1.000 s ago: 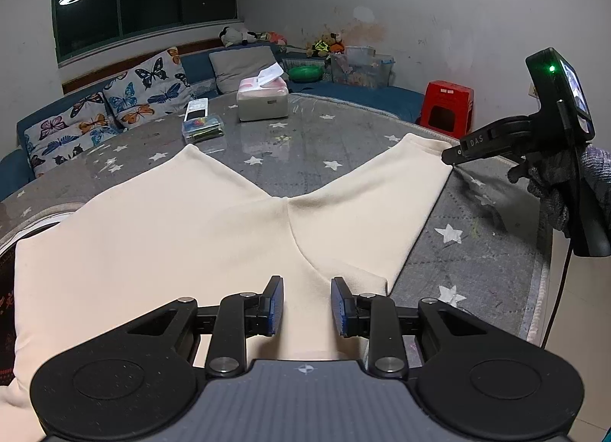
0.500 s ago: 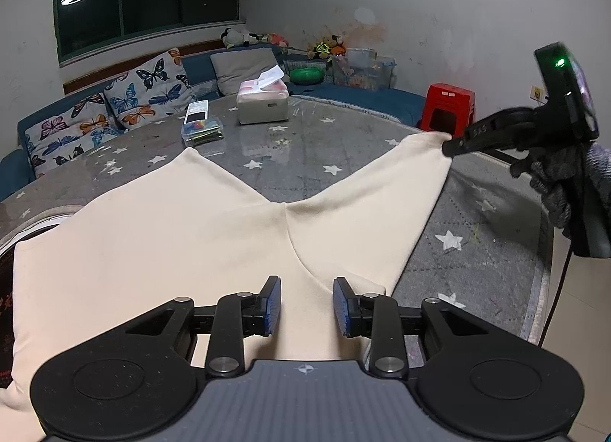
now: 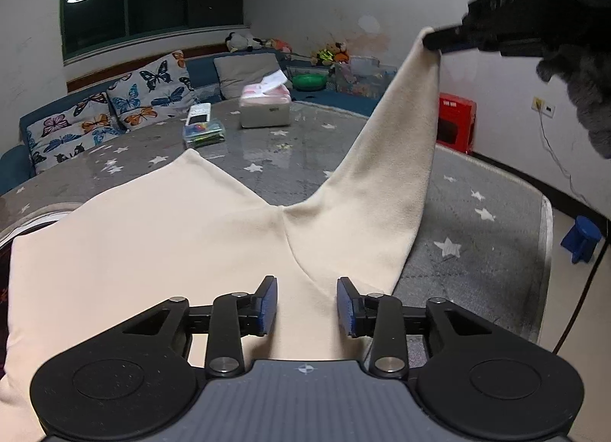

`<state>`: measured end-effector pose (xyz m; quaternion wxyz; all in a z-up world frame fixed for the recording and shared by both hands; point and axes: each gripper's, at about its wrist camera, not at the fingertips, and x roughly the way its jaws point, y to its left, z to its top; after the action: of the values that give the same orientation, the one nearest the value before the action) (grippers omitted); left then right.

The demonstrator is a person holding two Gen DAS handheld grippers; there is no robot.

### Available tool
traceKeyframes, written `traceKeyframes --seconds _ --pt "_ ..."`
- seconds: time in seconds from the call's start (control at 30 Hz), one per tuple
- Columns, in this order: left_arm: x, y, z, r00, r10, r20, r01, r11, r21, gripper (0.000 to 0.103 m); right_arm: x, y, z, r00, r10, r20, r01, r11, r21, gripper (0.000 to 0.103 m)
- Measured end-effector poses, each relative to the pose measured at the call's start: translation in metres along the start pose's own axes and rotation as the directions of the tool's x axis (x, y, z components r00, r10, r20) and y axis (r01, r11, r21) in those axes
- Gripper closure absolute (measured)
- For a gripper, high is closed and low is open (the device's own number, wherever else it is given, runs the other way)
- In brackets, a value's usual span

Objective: Fold clothes
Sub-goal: 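Grasp the sweatshirt side with the right gripper and fold it over the body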

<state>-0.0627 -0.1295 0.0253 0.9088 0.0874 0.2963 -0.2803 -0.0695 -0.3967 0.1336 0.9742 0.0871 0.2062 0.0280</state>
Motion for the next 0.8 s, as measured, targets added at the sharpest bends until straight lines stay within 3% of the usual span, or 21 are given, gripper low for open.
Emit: traceKeyframes --seconds 0.17,0.33,0.63,0.8 --pt "-0.019 0.016 -0.006 0.999 0.027 0.028 -0.026 0.999 -0.048 0.062 -0.007 0.047 0.014 0.993 0.115 0.004 -0.115 0.99 -0.081 0.099" --pt "-0.039 0.033 -0.014 0.997 0.061 0.05 -0.056 0.994 -0.098 0.06 -0.003 0.098 0.013 0.973 0.228 -0.029 -0.23 0.961 -0.155 0.099" --pt "-0.077 0.074 -0.041 0.983 0.176 0.047 -0.162 0.963 -0.214 0.057 0.03 0.19 -0.019 0.895 0.414 -0.168 -0.444 0.865 -0.234 0.099" --pt "-0.088 0.09 -0.054 0.976 0.219 0.02 -0.207 0.945 -0.252 0.056 0.045 0.224 -0.052 0.858 0.441 -0.264 -0.502 0.828 -0.25 0.093"
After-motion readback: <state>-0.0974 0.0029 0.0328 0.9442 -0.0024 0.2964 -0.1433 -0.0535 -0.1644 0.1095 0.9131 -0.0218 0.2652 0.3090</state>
